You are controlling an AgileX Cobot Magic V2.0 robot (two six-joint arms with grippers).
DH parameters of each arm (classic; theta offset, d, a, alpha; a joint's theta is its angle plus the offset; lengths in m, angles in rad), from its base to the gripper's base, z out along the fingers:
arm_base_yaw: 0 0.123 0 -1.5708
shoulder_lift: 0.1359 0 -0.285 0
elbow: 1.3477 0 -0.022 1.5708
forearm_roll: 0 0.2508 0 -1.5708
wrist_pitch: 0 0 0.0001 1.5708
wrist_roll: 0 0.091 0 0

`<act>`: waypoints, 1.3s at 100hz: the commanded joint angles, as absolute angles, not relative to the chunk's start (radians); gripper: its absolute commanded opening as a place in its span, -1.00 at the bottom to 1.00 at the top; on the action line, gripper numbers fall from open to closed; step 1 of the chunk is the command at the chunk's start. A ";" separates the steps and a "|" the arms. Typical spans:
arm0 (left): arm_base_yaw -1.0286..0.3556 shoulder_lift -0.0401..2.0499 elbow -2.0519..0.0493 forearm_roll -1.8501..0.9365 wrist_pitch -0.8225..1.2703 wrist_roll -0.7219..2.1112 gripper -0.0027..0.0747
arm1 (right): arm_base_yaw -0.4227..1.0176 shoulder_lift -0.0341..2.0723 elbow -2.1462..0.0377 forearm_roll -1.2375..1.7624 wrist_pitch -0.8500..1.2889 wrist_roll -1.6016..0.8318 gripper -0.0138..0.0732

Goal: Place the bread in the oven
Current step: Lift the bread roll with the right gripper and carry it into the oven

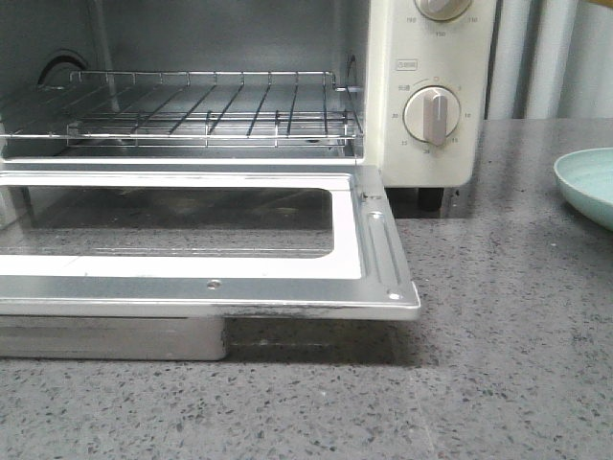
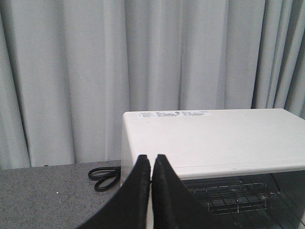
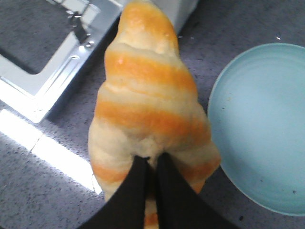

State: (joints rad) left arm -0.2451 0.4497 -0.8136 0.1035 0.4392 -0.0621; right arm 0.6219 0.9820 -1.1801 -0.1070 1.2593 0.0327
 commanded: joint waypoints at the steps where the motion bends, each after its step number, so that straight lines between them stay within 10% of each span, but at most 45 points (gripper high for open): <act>1: -0.240 0.456 -0.847 0.081 0.357 -0.072 -0.99 | 0.697 0.967 -1.211 -0.116 1.306 0.014 -0.84; 60: -0.240 0.456 -0.847 0.024 0.374 -0.072 -0.99 | 1.158 1.189 -1.376 -0.350 1.234 0.010 -0.84; 130: -0.240 0.456 -0.841 0.021 0.393 -0.072 -0.99 | 1.125 1.504 -1.516 -0.757 0.970 0.007 -0.84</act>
